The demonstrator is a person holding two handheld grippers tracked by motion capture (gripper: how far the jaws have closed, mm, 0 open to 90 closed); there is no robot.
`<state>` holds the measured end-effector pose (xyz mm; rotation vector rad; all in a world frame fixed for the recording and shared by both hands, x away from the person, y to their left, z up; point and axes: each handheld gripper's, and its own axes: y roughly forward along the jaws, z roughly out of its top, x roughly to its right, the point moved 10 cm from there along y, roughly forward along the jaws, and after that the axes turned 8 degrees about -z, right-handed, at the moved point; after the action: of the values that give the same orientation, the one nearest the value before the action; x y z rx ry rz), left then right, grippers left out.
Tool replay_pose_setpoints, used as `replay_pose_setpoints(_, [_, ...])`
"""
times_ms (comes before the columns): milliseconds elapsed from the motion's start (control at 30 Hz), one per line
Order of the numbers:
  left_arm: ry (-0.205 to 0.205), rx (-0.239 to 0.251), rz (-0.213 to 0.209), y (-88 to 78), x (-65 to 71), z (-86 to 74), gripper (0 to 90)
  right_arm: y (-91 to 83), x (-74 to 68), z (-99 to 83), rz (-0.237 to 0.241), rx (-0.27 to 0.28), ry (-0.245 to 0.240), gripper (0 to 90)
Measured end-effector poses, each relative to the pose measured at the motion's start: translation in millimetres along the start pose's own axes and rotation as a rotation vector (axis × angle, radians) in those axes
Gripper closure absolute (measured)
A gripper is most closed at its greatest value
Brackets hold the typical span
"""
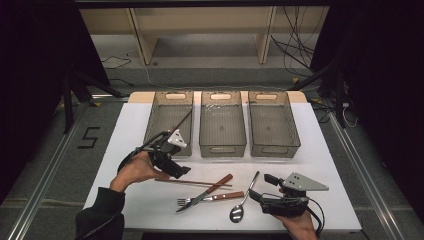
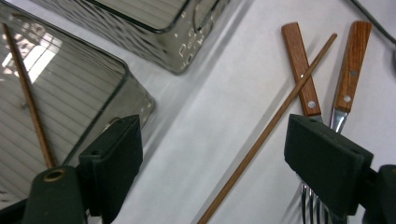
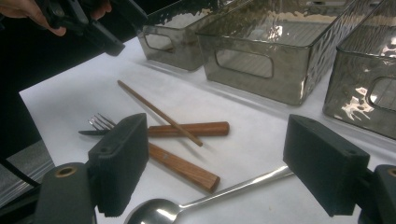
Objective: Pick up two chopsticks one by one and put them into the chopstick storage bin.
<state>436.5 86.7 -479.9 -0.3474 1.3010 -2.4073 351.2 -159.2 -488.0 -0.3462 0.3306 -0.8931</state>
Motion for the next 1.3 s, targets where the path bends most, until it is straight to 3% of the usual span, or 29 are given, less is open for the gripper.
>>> replay_pose_setpoints(167, [0.023, -0.042, -0.02, 8.4, 5.9, -3.1, 18.3, 0.0, 0.1, -0.1, 0.0, 0.0, 0.001, 23.1])
replay_pose_setpoints(233, [0.036, -0.088, -0.034, 14.6, 8.6, -8.3, 18.0, 0.1, -0.1, -0.1, 0.0, 0.0, -0.001, 23.1])
replay_pose_setpoints(400, [0.052, -0.144, -0.045, 24.9, 12.0, -15.3, 18.2, -0.1, -0.2, -0.1, 0.001, -0.001, 0.001, 23.1])
replay_pose_setpoints(667, [0.105, -0.241, -0.066, 39.7, 13.4, -29.3, 28.5, 0.0, -0.3, 0.0, 0.002, 0.001, -0.002, 23.1])
replay_pose_setpoints(867, [0.14, -0.288, -0.079, 46.1, 14.8, -36.7, 36.9, -0.1, -0.3, 0.0, 0.002, 0.0, -0.002, 23.1])
replay_pose_setpoints(1300, [0.185, -0.329, -0.097, 53.7, 15.3, -45.3, 56.4, 0.2, -0.7, -0.4, 0.003, -0.001, -0.005, 23.2])
